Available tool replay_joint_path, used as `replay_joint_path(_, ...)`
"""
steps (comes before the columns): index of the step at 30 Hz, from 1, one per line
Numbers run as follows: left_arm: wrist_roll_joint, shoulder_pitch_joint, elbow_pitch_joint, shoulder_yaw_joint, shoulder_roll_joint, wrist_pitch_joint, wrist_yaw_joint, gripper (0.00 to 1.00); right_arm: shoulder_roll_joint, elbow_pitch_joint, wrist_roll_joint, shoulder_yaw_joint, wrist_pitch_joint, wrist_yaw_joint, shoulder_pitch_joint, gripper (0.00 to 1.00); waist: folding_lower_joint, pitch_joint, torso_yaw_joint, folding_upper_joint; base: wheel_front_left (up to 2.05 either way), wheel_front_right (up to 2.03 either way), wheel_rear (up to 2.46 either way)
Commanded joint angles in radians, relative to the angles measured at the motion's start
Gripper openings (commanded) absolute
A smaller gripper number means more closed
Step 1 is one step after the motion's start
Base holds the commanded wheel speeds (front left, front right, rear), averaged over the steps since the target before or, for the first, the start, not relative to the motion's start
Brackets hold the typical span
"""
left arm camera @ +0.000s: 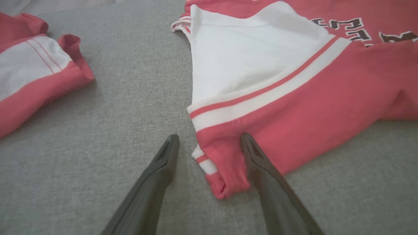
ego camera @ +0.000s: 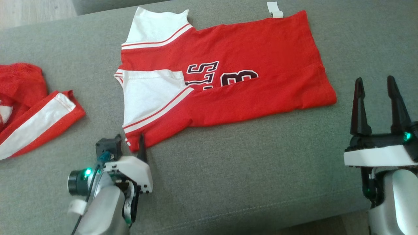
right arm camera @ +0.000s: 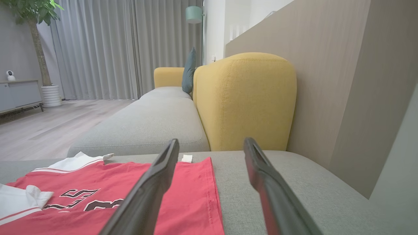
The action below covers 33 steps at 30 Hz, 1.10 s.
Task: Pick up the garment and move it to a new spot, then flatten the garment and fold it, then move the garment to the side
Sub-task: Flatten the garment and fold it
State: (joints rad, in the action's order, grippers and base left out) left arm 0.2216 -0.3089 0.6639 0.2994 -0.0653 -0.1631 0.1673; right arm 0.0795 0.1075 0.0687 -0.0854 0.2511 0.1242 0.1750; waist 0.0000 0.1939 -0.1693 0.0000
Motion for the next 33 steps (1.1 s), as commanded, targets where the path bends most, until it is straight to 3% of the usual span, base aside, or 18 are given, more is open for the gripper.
replay_joint_path(1, 0.000, -0.044, -0.007, -0.025, -0.022, 0.005, 0.000, 1.00, 0.003, -0.038, -0.008, 0.014, 0.011, 0.007, 0.036, 1.00, 0.0000, 0.002, 0.000, 0.0000, 0.00, 0.00, 0.00)
replay_joint_path(4, 0.005, -0.056, 0.015, -0.017, -0.021, 0.008, -0.011, 1.00, 0.002, -0.030, -0.010, 0.010, 0.011, 0.007, 0.037, 1.00, 0.0000, 0.005, 0.002, 0.0000, 0.00, 0.00, 0.00)
replay_joint_path(5, 0.006, -0.060, 0.022, -0.012, -0.020, 0.011, -0.017, 0.47, 0.002, -0.022, -0.012, 0.009, 0.011, 0.007, 0.038, 1.00, 0.0000, 0.005, 0.004, 0.0000, 0.00, 0.00, 0.00)
replay_joint_path(6, 0.007, -0.064, 0.028, -0.006, -0.019, 0.015, -0.026, 0.00, 0.002, -0.012, -0.014, 0.007, 0.011, 0.007, 0.039, 1.00, 0.0000, 0.005, 0.005, 0.0000, 0.00, 0.00, 0.00)
replay_joint_path(14, 0.016, -0.097, -0.019, 0.000, -0.015, -0.046, -0.035, 0.00, -0.019, 0.131, -0.031, -0.087, -0.133, 0.007, 0.101, 1.00, 0.0000, 0.023, 0.034, 0.0000, 0.00, 0.00, 0.00)
replay_joint_path(19, 0.002, -0.117, -0.130, 0.014, -0.010, -0.089, -0.042, 0.00, -0.028, 0.326, 0.036, -0.198, -0.266, 0.007, 0.202, 1.00, 0.0000, 0.052, 0.070, 0.0000, 0.00, 0.00, 0.00)
replay_joint_path(33, -0.026, -0.117, -0.271, 0.037, -0.015, -0.098, -0.047, 0.00, -0.029, 0.607, 0.034, -0.254, -0.332, 0.007, 0.378, 1.00, 0.0000, 0.124, 0.114, 0.0000, 0.00, 0.00, 0.00)
